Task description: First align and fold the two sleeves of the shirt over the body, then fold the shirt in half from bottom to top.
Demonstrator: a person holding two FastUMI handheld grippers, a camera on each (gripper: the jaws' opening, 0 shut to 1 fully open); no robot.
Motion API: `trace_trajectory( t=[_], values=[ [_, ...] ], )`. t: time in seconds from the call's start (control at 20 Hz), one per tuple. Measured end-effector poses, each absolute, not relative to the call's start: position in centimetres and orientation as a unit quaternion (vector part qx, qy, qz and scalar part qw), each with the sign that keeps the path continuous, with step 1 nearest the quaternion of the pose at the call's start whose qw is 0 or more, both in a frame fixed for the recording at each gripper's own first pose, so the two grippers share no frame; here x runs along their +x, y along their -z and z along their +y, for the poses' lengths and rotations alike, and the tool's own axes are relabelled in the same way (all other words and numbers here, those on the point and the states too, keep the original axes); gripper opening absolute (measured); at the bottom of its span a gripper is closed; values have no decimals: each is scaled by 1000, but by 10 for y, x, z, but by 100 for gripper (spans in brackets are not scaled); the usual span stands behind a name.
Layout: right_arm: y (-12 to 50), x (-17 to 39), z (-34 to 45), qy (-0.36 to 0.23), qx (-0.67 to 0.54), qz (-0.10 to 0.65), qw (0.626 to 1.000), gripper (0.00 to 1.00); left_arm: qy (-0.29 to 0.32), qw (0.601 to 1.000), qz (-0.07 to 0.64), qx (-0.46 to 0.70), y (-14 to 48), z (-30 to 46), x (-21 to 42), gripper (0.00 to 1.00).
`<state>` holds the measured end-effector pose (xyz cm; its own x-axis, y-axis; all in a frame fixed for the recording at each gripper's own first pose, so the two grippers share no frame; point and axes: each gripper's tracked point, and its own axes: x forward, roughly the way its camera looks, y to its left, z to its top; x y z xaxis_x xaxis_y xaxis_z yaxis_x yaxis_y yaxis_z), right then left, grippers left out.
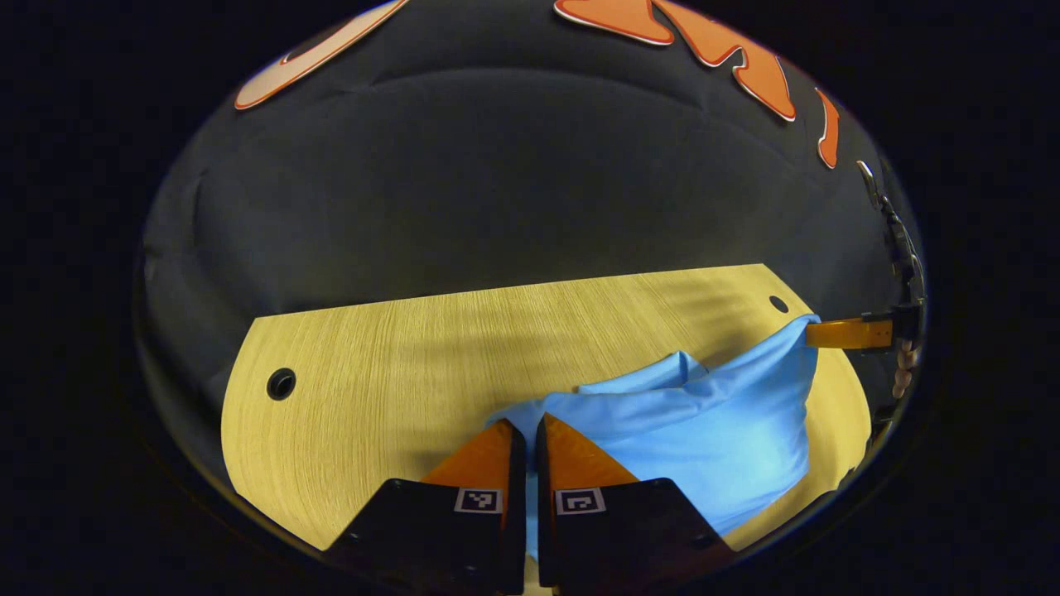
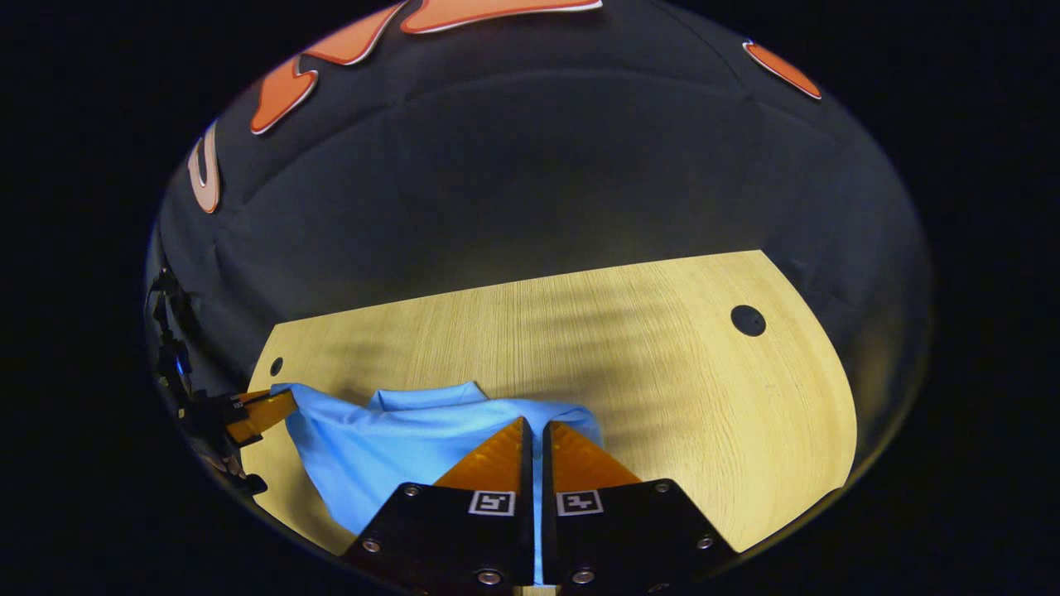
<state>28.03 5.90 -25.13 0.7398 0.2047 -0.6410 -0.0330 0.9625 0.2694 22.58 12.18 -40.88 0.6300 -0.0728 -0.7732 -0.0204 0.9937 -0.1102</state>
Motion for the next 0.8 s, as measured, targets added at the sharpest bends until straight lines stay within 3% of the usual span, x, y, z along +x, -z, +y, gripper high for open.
trace_trajectory(
  t=[0.15,0.2,0.35,0.45,0.5,0.55,0.6,0.8],
  values=[
    [247,286,64,-70,148,353,921,8,7,905,421,-54,415,126,238,15],
    [245,289,63,-65,149,348,923,16,3,910,412,-55,411,127,243,19],
    [229,282,49,-62,128,323,936,43,-4,918,392,-57,392,126,243,67],
    [216,271,44,-65,103,309,943,68,-17,920,387,-55,375,125,238,100],
    [208,266,41,-64,86,298,949,78,-19,922,382,-60,364,121,234,100],
    [199,261,39,-65,68,286,954,77,-22,925,374,-64,351,118,230,100],
    [189,256,40,-68,55,275,957,89,-25,928,367,-66,339,116,225,100],
    [161,218,40,-92,22,250,964,94,-34,936,340,-82,284,96,192,100]
  ],
)
